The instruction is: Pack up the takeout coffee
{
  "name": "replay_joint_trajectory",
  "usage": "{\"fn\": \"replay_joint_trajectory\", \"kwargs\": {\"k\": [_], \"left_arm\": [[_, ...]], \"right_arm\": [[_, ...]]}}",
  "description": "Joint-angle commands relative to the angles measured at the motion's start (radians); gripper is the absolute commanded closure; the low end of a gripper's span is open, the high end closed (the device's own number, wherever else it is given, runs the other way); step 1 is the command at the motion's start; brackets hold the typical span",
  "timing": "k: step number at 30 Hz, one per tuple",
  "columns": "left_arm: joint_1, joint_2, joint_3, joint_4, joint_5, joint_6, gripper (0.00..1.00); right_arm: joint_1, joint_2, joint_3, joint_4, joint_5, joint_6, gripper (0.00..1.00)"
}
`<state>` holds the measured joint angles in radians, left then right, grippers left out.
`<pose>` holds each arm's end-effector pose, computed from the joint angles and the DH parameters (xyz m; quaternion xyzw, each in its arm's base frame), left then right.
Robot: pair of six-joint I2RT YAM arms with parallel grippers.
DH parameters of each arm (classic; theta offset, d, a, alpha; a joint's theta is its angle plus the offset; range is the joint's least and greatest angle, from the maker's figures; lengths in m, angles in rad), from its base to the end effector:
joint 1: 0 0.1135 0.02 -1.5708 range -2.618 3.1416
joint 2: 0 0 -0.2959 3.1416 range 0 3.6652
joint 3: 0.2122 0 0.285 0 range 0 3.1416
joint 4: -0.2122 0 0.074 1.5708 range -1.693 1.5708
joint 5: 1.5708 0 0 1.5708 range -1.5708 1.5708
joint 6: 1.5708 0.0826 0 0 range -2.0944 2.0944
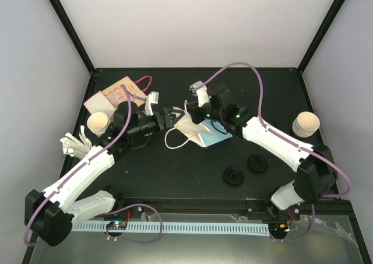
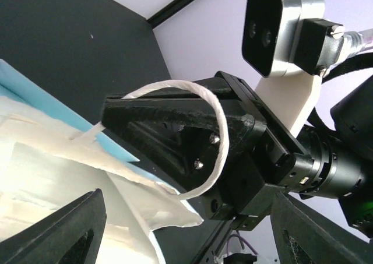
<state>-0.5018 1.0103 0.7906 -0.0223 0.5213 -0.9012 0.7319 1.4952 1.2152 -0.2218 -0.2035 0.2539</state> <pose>0.2336 -0.1751 0.3271 0.0048 0.7771 -0.5395 0.3241 0.2996 0.2916 0.3147 -0.2529 0.8195 0.3168 0.4051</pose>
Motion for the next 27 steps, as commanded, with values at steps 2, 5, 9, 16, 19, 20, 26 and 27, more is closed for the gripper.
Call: {"fn": "replay_joint_trajectory", "kwargs": {"k": [2, 5, 9, 16, 19, 20, 26, 27], "left_arm": [[-0.019, 0.026, 0.027, 0.098, 0.045, -0.042, 0.19], [-0.031, 0.037, 0.029, 0.132, 0.058, -0.033, 0.17], [-0.032, 0.072, 0.058, 0.064, 0.035, -0.020, 0.21], [-0.032, 0.097, 0.055, 0.059, -0.002, -0.013, 0.54], [-0.033, 0.093, 0.058, 0.041, -0.029, 0.008, 0.71], [-0.032, 0.089, 0.060, 0.027, -0.045, 0.021, 0.78], [-0.021, 0.056, 0.058, -0.084, -0.148, 0.075, 0.99], [-0.017, 0.053, 0.056, -0.093, -0.151, 0.082, 0.98]], "right_arm": [[0.008, 0.018, -0.006, 0.043, -0.040, -0.021, 0.95], [0.012, 0.022, -0.005, 0.042, -0.043, -0.027, 0.95], [0.022, 0.020, -0.004, 0.041, -0.040, -0.039, 0.95], [0.037, 0.021, -0.004, 0.037, -0.039, -0.057, 0.95], [0.038, 0.017, -0.008, 0.034, -0.022, -0.059, 0.94], [0.037, 0.014, -0.009, 0.031, -0.006, -0.058, 0.93], [0.038, -0.045, -0.032, 0.009, 0.131, -0.042, 0.83], [0.037, -0.058, -0.034, -0.004, 0.167, -0.035, 0.81]]}}
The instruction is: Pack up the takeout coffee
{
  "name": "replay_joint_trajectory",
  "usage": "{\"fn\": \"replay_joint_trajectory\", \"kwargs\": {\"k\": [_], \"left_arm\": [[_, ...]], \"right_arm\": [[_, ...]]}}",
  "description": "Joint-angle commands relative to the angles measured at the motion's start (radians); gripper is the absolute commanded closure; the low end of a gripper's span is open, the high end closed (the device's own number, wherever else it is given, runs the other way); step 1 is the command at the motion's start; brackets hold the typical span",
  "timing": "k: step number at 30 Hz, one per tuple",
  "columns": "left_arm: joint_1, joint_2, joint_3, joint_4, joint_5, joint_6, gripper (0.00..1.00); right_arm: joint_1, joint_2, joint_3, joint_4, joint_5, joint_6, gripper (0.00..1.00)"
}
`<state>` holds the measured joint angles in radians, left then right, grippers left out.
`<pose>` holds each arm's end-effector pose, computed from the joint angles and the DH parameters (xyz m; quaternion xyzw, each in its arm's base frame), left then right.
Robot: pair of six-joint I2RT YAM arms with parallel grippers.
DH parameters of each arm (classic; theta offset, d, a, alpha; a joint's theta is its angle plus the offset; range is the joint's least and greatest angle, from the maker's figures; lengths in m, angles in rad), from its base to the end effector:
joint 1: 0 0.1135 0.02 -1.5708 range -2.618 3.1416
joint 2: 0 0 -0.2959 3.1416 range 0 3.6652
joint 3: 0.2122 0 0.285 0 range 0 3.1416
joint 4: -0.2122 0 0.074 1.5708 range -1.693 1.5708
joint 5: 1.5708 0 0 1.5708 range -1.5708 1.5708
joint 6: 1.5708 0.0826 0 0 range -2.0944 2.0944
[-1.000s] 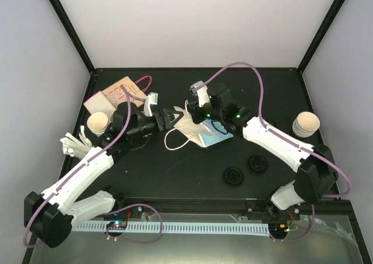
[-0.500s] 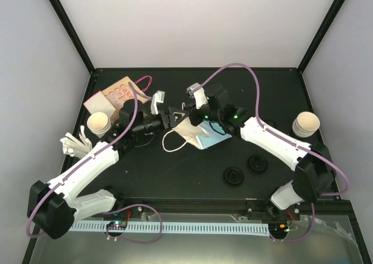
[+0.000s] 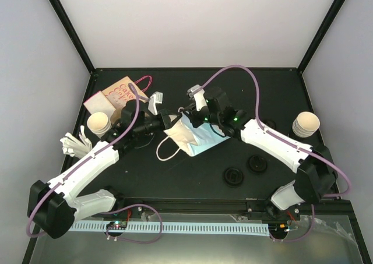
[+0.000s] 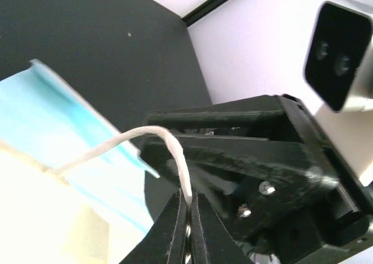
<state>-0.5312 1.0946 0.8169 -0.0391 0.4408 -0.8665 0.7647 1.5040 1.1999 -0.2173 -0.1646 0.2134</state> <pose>0.2495 -0.1875 0.3115 -0.0054 0.8005 -0.5039 0.3244 0.2929 0.2998 0.3051 -0.2744 0.8188 0.2974 0.4073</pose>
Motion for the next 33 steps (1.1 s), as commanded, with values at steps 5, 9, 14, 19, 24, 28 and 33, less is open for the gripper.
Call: {"fn": "replay_joint_trajectory", "kwargs": {"k": [5, 9, 14, 19, 24, 28, 33], "left_arm": [[0.019, -0.056, 0.024, -0.101, -0.058, 0.089, 0.98], [0.023, -0.079, 0.014, -0.107, -0.054, 0.119, 0.98], [0.035, -0.096, 0.006, -0.105, -0.032, 0.134, 0.99], [0.038, -0.105, 0.008, -0.086, 0.002, 0.156, 0.99], [0.039, -0.108, 0.009, -0.088, 0.022, 0.171, 0.98], [0.041, -0.113, 0.005, -0.094, 0.028, 0.179, 0.99], [0.043, -0.117, -0.003, -0.098, 0.029, 0.182, 0.98]], "right_arm": [[0.003, -0.120, -0.027, -0.101, 0.261, 0.015, 0.77], [0.000, -0.164, -0.052, -0.184, 0.335, 0.024, 0.73], [-0.012, -0.197, -0.119, -0.250, 0.378, 0.040, 0.57], [-0.033, -0.144, -0.139, -0.307, 0.374, 0.059, 0.49], [-0.039, -0.005, -0.070, -0.369, 0.390, 0.065, 0.49], [-0.042, 0.112, 0.002, -0.383, 0.398, 0.068, 0.50], [-0.056, 0.217, 0.091, -0.402, 0.384, 0.070, 0.52]]}}
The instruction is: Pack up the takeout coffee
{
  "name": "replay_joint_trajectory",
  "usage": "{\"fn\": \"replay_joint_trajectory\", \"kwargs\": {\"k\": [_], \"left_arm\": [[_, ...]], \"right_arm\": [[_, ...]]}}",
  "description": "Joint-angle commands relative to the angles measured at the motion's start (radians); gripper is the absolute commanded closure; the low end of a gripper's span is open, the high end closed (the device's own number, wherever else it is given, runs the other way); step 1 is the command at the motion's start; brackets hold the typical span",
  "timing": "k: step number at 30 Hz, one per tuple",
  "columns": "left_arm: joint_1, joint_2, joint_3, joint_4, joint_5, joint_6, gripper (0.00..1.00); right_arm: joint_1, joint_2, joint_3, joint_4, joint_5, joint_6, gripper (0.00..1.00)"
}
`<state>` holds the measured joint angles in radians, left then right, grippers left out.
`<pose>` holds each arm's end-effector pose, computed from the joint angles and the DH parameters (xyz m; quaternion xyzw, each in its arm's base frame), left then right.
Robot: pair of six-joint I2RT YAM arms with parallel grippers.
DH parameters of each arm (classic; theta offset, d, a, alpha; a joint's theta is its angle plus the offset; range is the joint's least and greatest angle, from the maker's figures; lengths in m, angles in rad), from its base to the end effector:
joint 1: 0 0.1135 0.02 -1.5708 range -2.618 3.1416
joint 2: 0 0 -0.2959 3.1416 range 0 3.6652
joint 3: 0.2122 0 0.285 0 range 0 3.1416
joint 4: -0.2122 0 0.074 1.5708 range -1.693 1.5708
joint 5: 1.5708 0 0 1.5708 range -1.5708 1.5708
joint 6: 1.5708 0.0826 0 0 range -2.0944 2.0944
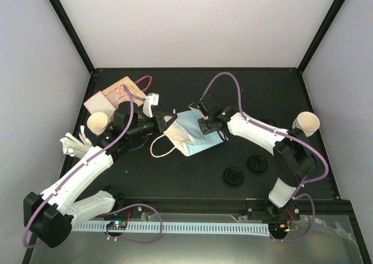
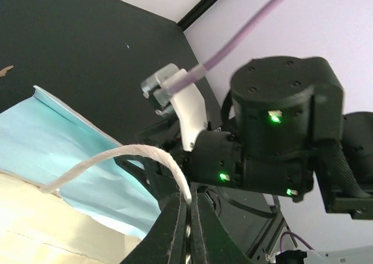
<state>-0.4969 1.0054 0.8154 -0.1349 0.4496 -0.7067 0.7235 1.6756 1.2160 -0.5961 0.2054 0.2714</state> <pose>0.2352 -0.1684 0.3223 0.0464 0.8010 -0.4712 0.3663 0.3136 0.2545 0.2032 -0.1901 0.9433 0.0338 0.2700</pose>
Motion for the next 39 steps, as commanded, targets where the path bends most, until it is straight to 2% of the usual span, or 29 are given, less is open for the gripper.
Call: {"fn": "replay_joint_trajectory", "kwargs": {"k": [1, 9, 22, 27, 34, 39], "left_arm": [[0.009, -0.027, -0.003, -0.002, 0.021, 0.022, 0.99], [0.014, -0.029, 0.001, -0.005, 0.024, 0.028, 0.98], [0.025, -0.030, 0.010, -0.015, 0.016, 0.037, 0.98], [0.042, -0.034, 0.011, -0.025, 0.012, 0.041, 0.98], [0.081, -0.038, 0.017, -0.047, 0.013, 0.063, 0.98], [0.168, -0.050, 0.053, -0.103, 0.043, 0.096, 0.99]], "right_arm": [[-0.015, 0.059, 0.088, -0.026, 0.015, 0.010, 0.53], [-0.036, 0.112, 0.129, -0.036, 0.008, -0.013, 0.66], [-0.092, 0.107, 0.095, -0.020, -0.038, -0.027, 0.77], [-0.139, 0.073, 0.066, 0.013, -0.141, -0.021, 0.96], [-0.182, 0.021, 0.024, 0.040, -0.192, -0.001, 0.99], [-0.243, -0.034, -0.029, 0.080, -0.258, 0.031, 0.99]]}}
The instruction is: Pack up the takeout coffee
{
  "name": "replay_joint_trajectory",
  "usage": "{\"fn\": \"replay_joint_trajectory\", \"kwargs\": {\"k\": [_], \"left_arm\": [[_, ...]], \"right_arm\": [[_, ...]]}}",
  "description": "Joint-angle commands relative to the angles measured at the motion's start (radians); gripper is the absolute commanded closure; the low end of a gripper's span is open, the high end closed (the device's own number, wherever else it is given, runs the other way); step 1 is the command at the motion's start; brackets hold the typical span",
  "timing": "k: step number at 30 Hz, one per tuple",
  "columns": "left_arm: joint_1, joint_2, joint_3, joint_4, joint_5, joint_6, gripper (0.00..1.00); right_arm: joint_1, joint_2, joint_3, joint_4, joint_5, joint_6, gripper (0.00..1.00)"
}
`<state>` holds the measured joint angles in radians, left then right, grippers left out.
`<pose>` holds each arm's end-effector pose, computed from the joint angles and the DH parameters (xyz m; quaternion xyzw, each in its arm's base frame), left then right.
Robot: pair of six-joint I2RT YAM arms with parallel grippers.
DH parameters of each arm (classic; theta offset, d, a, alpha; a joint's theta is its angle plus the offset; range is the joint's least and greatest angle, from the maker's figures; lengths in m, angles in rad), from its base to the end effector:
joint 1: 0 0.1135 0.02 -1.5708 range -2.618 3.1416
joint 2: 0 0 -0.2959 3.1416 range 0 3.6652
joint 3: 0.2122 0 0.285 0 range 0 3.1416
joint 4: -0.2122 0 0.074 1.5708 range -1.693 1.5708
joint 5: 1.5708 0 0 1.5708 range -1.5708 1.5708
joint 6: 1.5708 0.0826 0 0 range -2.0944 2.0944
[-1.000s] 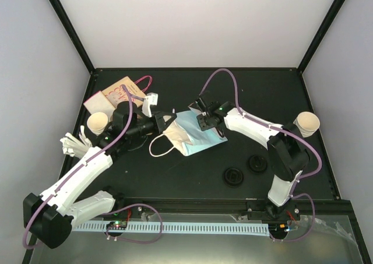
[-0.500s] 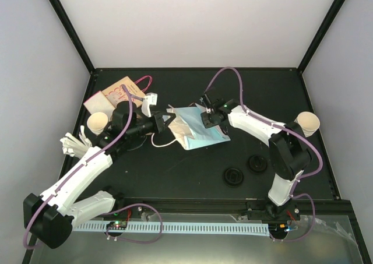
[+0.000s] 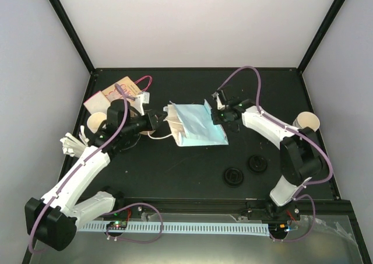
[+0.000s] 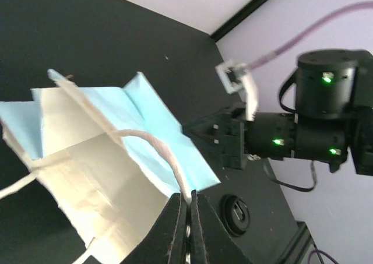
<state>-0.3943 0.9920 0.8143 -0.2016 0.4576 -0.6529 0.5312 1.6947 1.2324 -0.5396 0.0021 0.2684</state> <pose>0.2450 -0.1415 0.3162 0.0223 0.8158 -0.4358 0.3794 0.3597 0.2111 0.2047 -0.1255 0.9516 0.1083 0.2589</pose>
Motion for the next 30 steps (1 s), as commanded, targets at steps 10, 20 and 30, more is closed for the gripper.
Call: {"fn": "replay_joint_trajectory", "kwargs": {"k": [10, 20, 30], "left_arm": [[0.210, -0.065, 0.075, -0.096, 0.113, 0.085, 0.98], [0.268, -0.089, 0.084, -0.052, 0.188, 0.084, 0.98], [0.205, 0.015, 0.256, 0.160, 0.309, -0.065, 0.98]], "right_arm": [[-0.243, -0.155, -0.221, 0.171, -0.295, 0.137, 0.99], [-0.350, -0.176, -0.315, 0.293, -0.490, 0.209, 0.99], [-0.349, -0.088, -0.353, 0.394, -0.648, 0.246, 0.99]]}}
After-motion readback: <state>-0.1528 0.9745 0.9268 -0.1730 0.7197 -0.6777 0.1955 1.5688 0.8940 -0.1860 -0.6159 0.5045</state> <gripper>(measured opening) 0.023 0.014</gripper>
